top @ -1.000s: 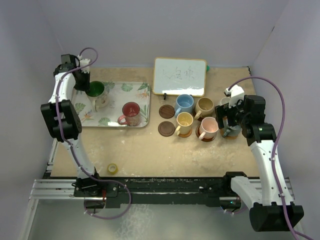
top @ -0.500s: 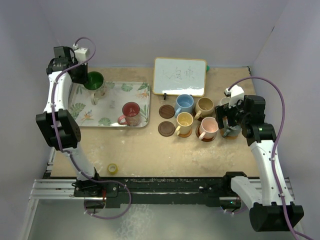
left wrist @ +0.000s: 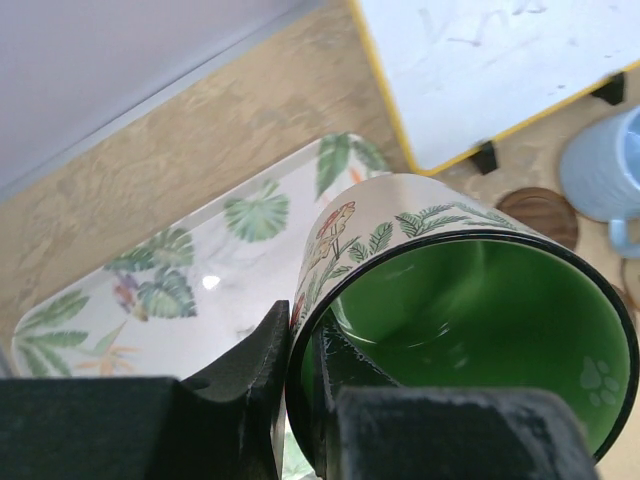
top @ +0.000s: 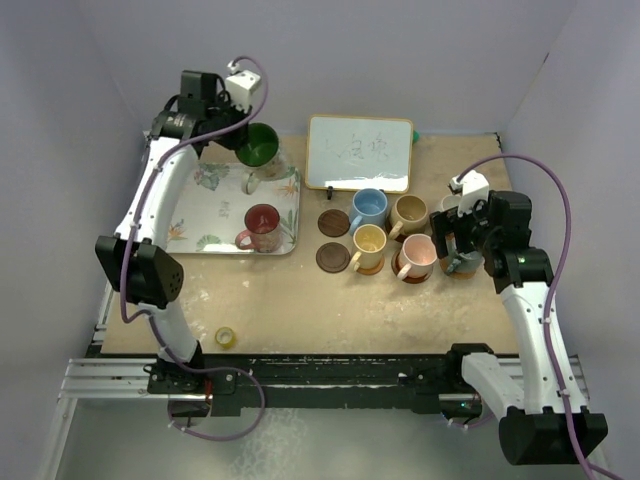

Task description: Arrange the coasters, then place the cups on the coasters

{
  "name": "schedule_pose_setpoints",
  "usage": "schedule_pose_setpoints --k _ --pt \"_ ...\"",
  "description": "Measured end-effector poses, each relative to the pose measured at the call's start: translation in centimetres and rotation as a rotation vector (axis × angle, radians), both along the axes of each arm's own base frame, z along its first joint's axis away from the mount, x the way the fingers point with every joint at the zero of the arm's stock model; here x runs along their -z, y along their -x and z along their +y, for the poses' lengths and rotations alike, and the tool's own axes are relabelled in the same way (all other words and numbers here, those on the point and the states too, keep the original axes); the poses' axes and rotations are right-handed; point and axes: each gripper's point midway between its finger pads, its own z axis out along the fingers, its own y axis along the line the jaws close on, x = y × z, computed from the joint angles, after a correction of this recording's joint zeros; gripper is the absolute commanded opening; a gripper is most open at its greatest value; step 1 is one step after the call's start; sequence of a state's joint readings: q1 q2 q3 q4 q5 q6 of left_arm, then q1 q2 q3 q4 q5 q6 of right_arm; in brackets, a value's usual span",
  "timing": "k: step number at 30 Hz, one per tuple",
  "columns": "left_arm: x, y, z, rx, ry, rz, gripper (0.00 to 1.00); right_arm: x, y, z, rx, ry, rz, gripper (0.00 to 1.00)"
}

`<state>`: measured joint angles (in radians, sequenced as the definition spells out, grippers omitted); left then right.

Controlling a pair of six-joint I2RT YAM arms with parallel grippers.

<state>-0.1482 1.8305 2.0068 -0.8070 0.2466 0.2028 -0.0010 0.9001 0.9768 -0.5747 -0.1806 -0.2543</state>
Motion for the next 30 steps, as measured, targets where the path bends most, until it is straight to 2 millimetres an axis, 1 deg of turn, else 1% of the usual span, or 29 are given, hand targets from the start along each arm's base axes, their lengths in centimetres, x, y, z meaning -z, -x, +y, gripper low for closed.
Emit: schedule_pose_setpoints --k 5,8,9,11,13,15,18,20,23,27,30 --pt "-0.6 1.2 -5.5 0.099 -0.014 -0.009 0.03 -0.1 0.1 0.1 -0.004 -0.003 -0.005 1.0" --pt "0.0 1.5 -8.7 0.155 -0.023 -0.003 0.03 -0.1 0.1 0.1 -0.005 -0.004 -0.005 1.0" --pt "0.6 1.6 -9.9 0.178 -0.028 0.006 0.03 -0.1 0.1 0.1 -0.006 -0.004 -0.005 1.0" --pt "1.9 1.7 -11.4 0.204 -0.036 0.029 0.03 -0.1 0.1 0.2 -0.01 -0.007 -0.004 1.0" --pt "4.0 2.0 -13.1 0.236 -0.051 0.071 0.03 -0.1 0.1 0.3 -0.014 -0.01 -0.004 1.0" --pt "5.9 2.0 -14.3 0.256 -0.063 0.107 0.03 -0.1 0.1 0.4 -0.016 -0.012 -0.004 1.0" --pt "8.4 2.1 -15.5 0.276 -0.078 0.153 0.03 -0.1 0.1 0.4 -0.017 -0.012 -0.004 1.0" --pt "10.0 2.2 -15.9 0.281 -0.09 0.183 0.03 -0.1 0.1 0.4 -0.017 -0.012 -0.004 1.0" --pt "11.7 2.4 -16.3 0.289 -0.103 0.216 0.03 -0.1 0.1 0.4 -0.017 -0.012 -0.004 1.0" --pt "13.1 2.4 -16.8 0.298 -0.111 0.235 0.03 -0.1 0.1 0.4 -0.017 -0.012 -0.004 1.0" --pt "13.7 2.5 -17.1 0.303 -0.113 0.237 0.03 -0.1 0.1 0.4 -0.017 -0.012 -0.004 1.0"
